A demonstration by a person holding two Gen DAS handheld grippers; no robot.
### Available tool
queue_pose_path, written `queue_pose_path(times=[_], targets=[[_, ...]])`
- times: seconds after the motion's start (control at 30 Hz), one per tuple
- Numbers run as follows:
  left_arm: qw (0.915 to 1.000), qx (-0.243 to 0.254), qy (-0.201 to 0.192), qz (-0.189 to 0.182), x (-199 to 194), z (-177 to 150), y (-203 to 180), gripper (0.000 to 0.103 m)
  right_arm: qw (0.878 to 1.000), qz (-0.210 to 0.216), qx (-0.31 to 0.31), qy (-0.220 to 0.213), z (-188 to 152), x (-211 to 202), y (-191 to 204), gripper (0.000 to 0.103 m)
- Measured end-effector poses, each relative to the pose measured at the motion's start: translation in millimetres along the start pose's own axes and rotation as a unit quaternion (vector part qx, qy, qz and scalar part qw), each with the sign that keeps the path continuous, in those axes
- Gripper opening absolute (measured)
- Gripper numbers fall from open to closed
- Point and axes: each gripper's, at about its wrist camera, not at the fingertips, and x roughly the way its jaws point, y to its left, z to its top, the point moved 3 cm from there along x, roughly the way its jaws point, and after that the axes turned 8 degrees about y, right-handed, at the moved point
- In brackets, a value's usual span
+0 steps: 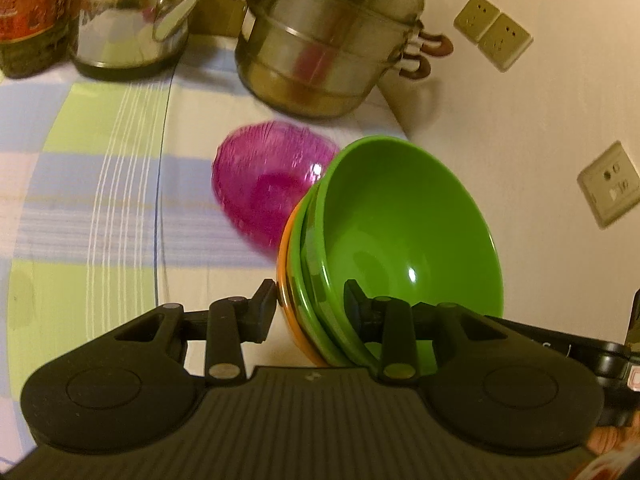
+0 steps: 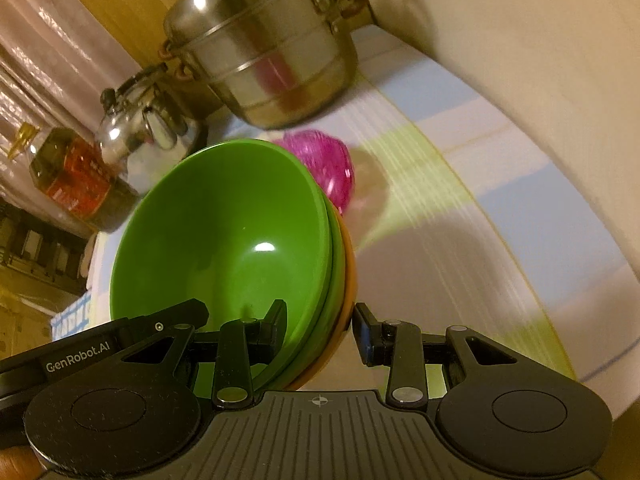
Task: Organize plates and bowls
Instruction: 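Lift the bowl stack with both tools and carry it over the pink plates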
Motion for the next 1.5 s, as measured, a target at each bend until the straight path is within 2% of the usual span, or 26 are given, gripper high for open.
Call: queue_pose_path(times=[0.3,0.6,0.83,1.07,1.5], targets=[[0.9999,-0.002,-0.013,-0.007,10.6,54.0,-6.3,0.032,1.000,0.000,-0.016,-0.016,55.7,5.6,13.9,0.036],[0.9999,-0.014,-0.003,-0.002,45.0,91.1,-0.7,0.032,1.000,-0.001,-0.020,-0.016,102.8,36.0,17.5,0.036],[0.9995,-0.027,0.012,0.007,77.7,100.5,17.4,0.032,1.000,-0.005,-0.024,-0.003,123.2,73.1,14.1,0.036],[0.9989,-0.038,0.023,0.018,103.4,103.0,34.0,0.033,1.000,-0.002,-0.022,0.013,129.1,104.7,7.0,0.036],[0.9989,-0.032,0.020,0.029,114.8,103.0,36.8,0.033,1.000,0.000,-0.023,0.012,133.4,124.8,2.7,0.035]])
